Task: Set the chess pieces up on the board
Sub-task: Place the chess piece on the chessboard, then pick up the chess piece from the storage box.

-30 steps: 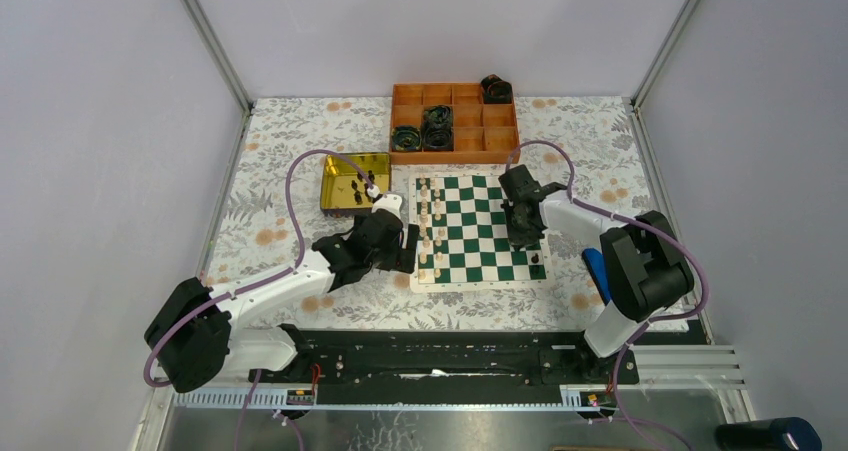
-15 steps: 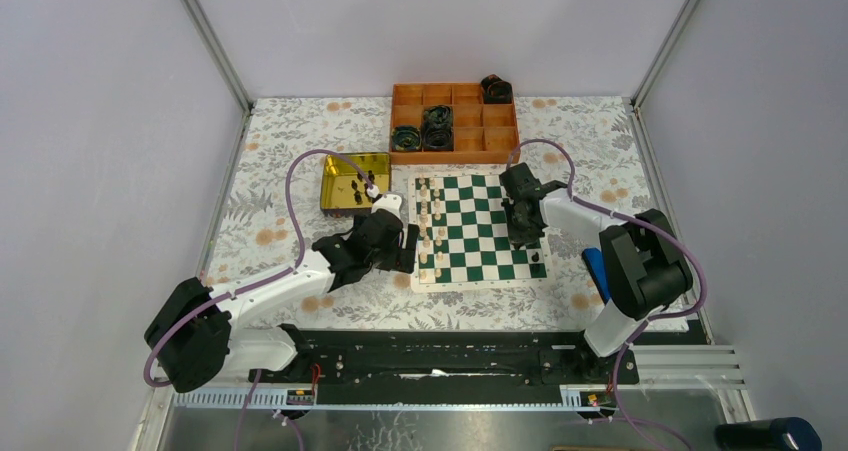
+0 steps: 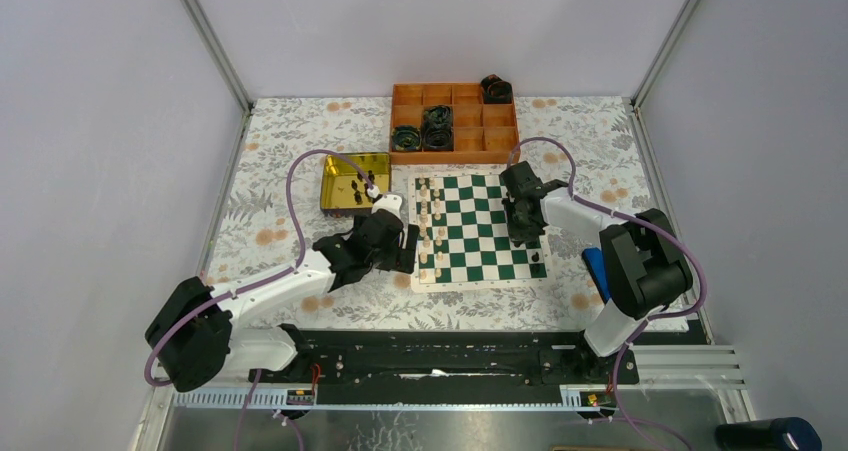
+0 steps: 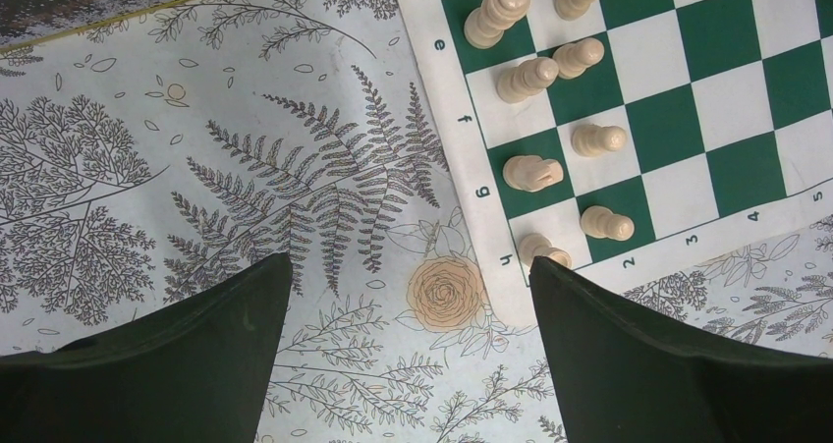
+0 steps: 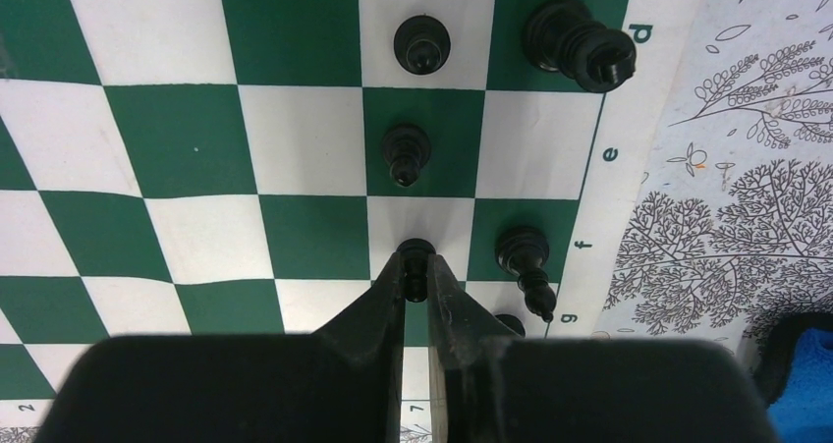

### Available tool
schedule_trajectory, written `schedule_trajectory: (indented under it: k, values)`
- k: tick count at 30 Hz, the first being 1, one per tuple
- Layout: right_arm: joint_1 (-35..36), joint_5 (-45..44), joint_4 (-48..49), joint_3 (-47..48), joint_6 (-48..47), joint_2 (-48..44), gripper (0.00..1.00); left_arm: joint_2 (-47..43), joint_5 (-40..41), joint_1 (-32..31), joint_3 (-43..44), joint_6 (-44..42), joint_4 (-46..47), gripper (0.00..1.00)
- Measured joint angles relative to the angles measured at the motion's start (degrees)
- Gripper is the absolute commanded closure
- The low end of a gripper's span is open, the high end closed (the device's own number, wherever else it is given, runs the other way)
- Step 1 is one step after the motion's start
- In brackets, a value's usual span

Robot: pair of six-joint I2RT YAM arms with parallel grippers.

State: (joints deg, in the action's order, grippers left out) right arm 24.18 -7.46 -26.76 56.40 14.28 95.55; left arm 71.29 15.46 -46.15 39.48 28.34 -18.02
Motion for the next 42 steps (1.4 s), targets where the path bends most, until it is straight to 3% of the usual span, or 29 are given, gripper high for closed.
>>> schedule_trajectory:
  k: [5, 10, 13, 25, 32, 38, 42]
  values:
    - [-0.2, 0.0, 0.2, 0.0, -0.1, 0.2, 0.90, 0.2, 0.0, 0.0, 0.0, 0.0, 0.0, 0.01]
    - [-0.2, 0.1, 0.3, 0.0, -0.2, 0.3, 0.66, 0.2, 0.0, 0.0, 0.0, 0.0, -0.1, 0.01]
    - [-0.3, 0.2, 0.4, 0.0, -0.5, 0.3, 0.61, 0.2, 0.0, 0.0, 0.0, 0.0, -0.2, 0.01]
    - [-0.3, 0.7, -0.4, 2.5, -1.4, 0.1, 0.58, 0.4, 0.4, -0.4, 0.0, 0.0, -0.8, 0.01]
    - [-0.3, 0.5, -3.2, 5.8, -2.2, -5.0, 0.55, -0.1, 3.1, -0.4, 0.7, 1.8, -2.5, 0.01]
    - [-0.3, -0.7, -3.6, 8.7, -2.4, -8.5, 0.52, 1.1, 8.1, 0.8, 8.7, 3.5, -6.2, 0.01]
    - [-0.3, -1.1, -3.3, 9.5, -2.4, -8.5, 0.51, 4.5, 9.5, 7.0, 16.6, 4.0, -6.7, 0.01]
